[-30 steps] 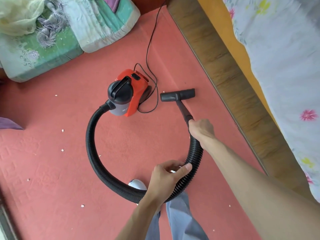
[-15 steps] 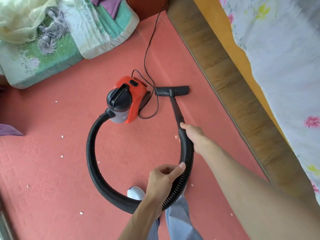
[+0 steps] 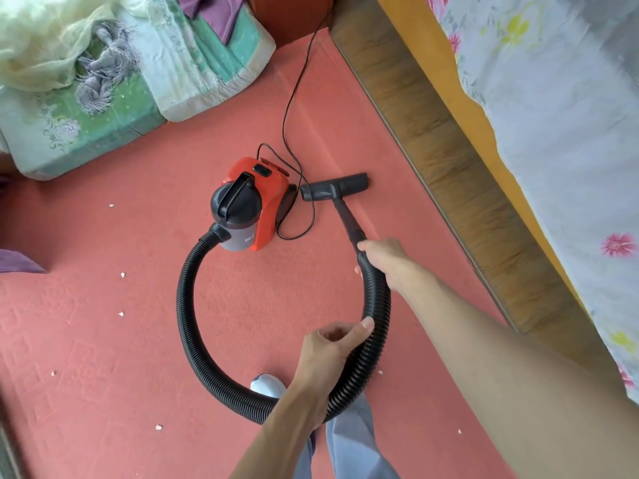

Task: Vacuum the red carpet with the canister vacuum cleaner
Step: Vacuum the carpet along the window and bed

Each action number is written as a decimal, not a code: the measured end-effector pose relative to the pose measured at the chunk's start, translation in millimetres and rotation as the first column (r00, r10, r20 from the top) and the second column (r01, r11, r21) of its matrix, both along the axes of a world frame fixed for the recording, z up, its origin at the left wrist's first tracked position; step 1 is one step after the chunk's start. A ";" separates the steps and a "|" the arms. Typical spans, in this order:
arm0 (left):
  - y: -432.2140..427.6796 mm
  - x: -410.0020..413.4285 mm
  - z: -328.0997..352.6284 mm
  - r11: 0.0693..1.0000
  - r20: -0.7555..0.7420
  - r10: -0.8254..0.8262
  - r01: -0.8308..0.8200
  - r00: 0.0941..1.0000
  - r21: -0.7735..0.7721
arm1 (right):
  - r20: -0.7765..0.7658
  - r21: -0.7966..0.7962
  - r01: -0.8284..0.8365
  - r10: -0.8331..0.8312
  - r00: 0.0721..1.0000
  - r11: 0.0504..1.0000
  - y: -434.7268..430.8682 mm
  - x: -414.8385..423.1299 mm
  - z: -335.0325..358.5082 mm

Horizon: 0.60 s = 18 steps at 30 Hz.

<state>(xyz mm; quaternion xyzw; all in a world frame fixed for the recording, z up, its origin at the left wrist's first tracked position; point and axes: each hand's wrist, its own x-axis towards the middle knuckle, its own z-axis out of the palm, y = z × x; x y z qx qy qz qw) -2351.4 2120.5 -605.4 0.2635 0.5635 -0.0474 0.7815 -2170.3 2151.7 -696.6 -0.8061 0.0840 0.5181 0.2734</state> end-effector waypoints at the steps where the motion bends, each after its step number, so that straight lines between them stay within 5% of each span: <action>1: 2.6 1.7 -1.4 1.000 -0.006 0.009 -0.009 1.000 0.021 | -0.002 0.011 -0.008 0.008 1.000 1.000 5.7 1.1 -2.5; 5: 5.7 -4.7 -5.4 0.999 -0.022 -0.045 0.045 0.999 0.026 | -0.047 0.041 0.027 -0.025 0.999 0.999 -3.6 -1.0 -1.2; 9: 5.3 -29.6 2.0 0.962 0.015 -0.273 0.273 0.962 -0.015 | -0.250 -0.002 0.111 -0.108 0.962 0.994 -53.8 -15.1 18.6; 15: 28.2 -75.7 37.4 0.820 0.007 -0.572 0.572 0.820 -0.010 | -0.539 -0.062 0.441 -0.402 0.740 0.895 -116.7 -66.0 48.8; 18: 40.0 -93.3 55.3 0.784 -0.017 -0.621 0.621 0.784 0.003 | -0.625 -0.086 0.626 -0.532 0.572 0.775 -125.5 -95.4 51.0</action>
